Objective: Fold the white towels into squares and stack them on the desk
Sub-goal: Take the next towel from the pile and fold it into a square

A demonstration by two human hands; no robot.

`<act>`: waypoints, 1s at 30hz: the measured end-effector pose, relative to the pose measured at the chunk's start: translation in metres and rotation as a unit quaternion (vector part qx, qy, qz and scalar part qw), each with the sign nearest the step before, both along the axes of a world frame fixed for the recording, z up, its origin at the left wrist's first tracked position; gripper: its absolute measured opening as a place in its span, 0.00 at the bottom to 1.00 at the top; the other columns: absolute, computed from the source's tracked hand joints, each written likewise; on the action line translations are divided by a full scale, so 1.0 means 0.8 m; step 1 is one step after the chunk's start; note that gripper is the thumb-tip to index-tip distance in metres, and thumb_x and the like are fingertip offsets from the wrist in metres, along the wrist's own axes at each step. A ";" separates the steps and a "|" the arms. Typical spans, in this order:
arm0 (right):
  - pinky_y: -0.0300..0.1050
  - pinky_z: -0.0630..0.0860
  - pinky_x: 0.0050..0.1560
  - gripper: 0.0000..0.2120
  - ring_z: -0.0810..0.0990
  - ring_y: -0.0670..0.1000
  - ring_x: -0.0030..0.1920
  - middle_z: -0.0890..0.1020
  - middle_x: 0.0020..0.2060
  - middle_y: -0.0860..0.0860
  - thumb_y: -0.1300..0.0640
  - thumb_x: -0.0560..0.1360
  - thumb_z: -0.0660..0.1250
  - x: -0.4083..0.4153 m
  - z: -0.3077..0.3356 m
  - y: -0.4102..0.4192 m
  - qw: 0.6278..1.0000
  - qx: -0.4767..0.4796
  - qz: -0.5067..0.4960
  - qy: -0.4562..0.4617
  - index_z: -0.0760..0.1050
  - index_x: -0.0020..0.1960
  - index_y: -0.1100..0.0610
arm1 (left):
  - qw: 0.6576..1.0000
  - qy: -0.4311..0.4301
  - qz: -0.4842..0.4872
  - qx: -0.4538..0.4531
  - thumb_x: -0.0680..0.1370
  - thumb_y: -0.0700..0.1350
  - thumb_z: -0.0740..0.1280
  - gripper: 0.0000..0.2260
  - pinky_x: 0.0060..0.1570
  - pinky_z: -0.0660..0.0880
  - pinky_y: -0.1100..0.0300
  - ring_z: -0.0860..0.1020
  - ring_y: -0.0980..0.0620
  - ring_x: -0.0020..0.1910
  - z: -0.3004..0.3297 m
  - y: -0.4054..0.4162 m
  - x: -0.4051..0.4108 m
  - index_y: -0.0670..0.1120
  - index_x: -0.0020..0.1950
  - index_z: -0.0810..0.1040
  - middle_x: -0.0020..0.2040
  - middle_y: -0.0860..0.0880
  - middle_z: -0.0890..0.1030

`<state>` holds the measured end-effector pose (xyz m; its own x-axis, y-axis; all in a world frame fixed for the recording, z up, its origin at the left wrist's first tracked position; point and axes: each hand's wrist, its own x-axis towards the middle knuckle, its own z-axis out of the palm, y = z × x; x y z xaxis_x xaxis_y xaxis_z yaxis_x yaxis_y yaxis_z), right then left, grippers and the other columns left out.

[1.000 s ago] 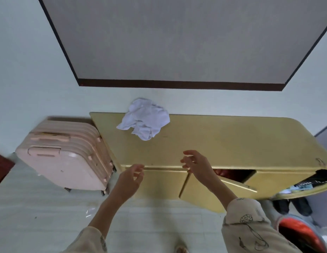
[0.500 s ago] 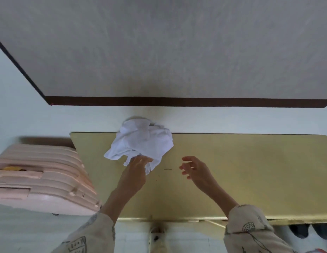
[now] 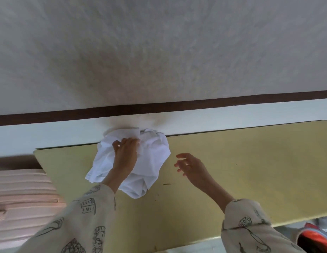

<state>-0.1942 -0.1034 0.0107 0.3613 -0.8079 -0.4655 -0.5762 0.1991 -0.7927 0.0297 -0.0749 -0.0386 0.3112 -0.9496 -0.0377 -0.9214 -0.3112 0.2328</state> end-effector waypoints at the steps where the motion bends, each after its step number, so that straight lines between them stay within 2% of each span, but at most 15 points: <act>1: 0.44 0.75 0.47 0.09 0.80 0.50 0.42 0.82 0.45 0.51 0.59 0.78 0.60 0.002 0.000 -0.002 1.000 0.000 0.004 0.001 0.73 0.57 0.53 | 1.000 0.005 0.011 -0.027 0.72 0.31 0.64 0.15 0.56 0.62 0.50 0.76 0.42 0.50 0.006 -0.003 0.001 0.43 0.56 0.78 0.49 0.44 0.81; 4: 0.40 0.75 0.44 0.07 0.79 0.50 0.44 0.82 0.45 0.52 0.58 0.77 0.61 0.003 0.008 -0.009 1.000 -0.023 0.013 -0.008 0.73 0.54 0.50 | 0.994 0.029 -0.005 -0.107 0.72 0.32 0.66 0.09 0.50 0.69 0.51 0.79 0.40 0.41 0.048 -0.016 -0.004 0.40 0.49 0.82 0.41 0.42 0.83; 6: 0.33 0.72 0.42 0.08 0.78 0.47 0.44 0.81 0.45 0.50 0.57 0.77 0.63 0.001 0.022 -0.015 0.999 -0.044 0.028 -0.016 0.74 0.56 0.51 | 0.989 0.064 -0.035 -0.125 0.74 0.34 0.66 0.07 0.48 0.71 0.55 0.80 0.41 0.39 0.086 -0.023 -0.019 0.39 0.48 0.82 0.41 0.41 0.84; 9: 0.29 0.71 0.42 0.13 0.78 0.45 0.45 0.80 0.45 0.46 0.55 0.75 0.66 -0.009 0.061 -0.027 0.994 -0.096 0.045 -0.037 0.74 0.60 0.53 | 0.985 0.110 -0.054 -0.121 0.77 0.41 0.65 0.07 0.42 0.69 0.63 0.77 0.49 0.36 0.138 -0.031 -0.052 0.40 0.47 0.82 0.41 0.44 0.84; 11: 0.32 0.73 0.46 0.16 0.79 0.46 0.46 0.79 0.46 0.45 0.55 0.73 0.69 -0.023 0.094 -0.033 0.987 -0.144 0.042 -0.060 0.73 0.60 0.53 | 0.981 0.141 -0.055 -0.121 0.76 0.45 0.66 0.08 0.39 0.71 0.62 0.77 0.50 0.35 0.168 -0.032 -0.081 0.41 0.45 0.82 0.38 0.46 0.83; 13: 0.36 0.75 0.48 0.19 0.79 0.47 0.47 0.78 0.47 0.46 0.55 0.72 0.71 -0.046 0.123 -0.036 0.977 -0.196 0.045 -0.076 0.73 0.61 0.53 | 0.976 0.181 -0.047 -0.110 0.75 0.49 0.68 0.10 0.41 0.73 0.59 0.77 0.51 0.36 0.192 -0.032 -0.112 0.42 0.44 0.81 0.37 0.49 0.82; 15: 0.31 0.72 0.47 0.18 0.77 0.45 0.46 0.78 0.49 0.46 0.54 0.71 0.71 -0.075 0.148 -0.036 0.964 -0.250 0.067 -0.060 0.74 0.60 0.53 | 0.976 0.190 -0.051 -0.091 0.73 0.51 0.69 0.11 0.44 0.74 0.58 0.78 0.51 0.37 0.210 -0.031 -0.144 0.43 0.42 0.82 0.36 0.49 0.81; 17: 0.31 0.71 0.45 0.12 0.77 0.43 0.45 0.77 0.47 0.44 0.54 0.73 0.69 -0.105 0.166 -0.035 0.948 -0.303 0.092 -0.026 0.77 0.56 0.54 | 0.977 0.188 -0.071 -0.065 0.73 0.53 0.69 0.12 0.44 0.74 0.59 0.76 0.51 0.37 0.227 -0.033 -0.174 0.44 0.42 0.81 0.34 0.51 0.79; 20: 0.40 0.74 0.48 0.07 0.78 0.46 0.45 0.79 0.47 0.47 0.57 0.76 0.66 -0.146 0.185 -0.033 0.928 -0.357 0.108 0.004 0.80 0.52 0.56 | 0.977 0.170 -0.117 -0.055 0.74 0.52 0.68 0.10 0.35 0.65 0.68 0.71 0.57 0.31 0.253 -0.034 -0.219 0.45 0.40 0.80 0.29 0.56 0.73; 22: 0.42 0.75 0.48 0.07 0.77 0.47 0.44 0.80 0.44 0.49 0.59 0.76 0.64 -0.172 0.197 -0.033 0.919 -0.382 0.099 0.012 0.79 0.50 0.58 | 0.972 0.175 -0.145 -0.052 0.74 0.49 0.68 0.10 0.32 0.62 0.66 0.68 0.56 0.29 0.268 -0.034 -0.245 0.43 0.37 0.79 0.29 0.52 0.73; 24: 0.40 0.73 0.47 0.06 0.75 0.47 0.42 0.78 0.41 0.48 0.60 0.77 0.62 -0.198 0.210 -0.037 0.916 -0.395 0.069 0.002 0.77 0.49 0.60 | 0.968 0.180 -0.163 -0.064 0.74 0.47 0.67 0.12 0.31 0.60 0.65 0.65 0.55 0.28 0.276 -0.035 -0.265 0.41 0.34 0.77 0.28 0.49 0.71; 27: 0.35 0.69 0.43 0.06 0.75 0.47 0.41 0.78 0.40 0.48 0.62 0.77 0.62 -0.235 0.230 -0.046 0.919 -0.393 0.036 -0.006 0.77 0.48 0.62 | 0.961 0.193 -0.168 -0.102 0.75 0.44 0.67 0.13 0.30 0.60 0.64 0.63 0.54 0.27 0.281 -0.039 -0.283 0.38 0.33 0.76 0.26 0.50 0.68; 30: 0.28 0.69 0.41 0.05 0.75 0.47 0.41 0.78 0.40 0.48 0.63 0.77 0.61 -0.274 0.244 -0.050 0.926 -0.376 -0.005 -0.020 0.77 0.47 0.60 | 0.962 0.172 -0.175 -0.123 0.75 0.43 0.66 0.11 0.34 0.64 0.60 0.70 0.48 0.31 0.278 -0.044 -0.291 0.38 0.37 0.79 0.30 0.46 0.75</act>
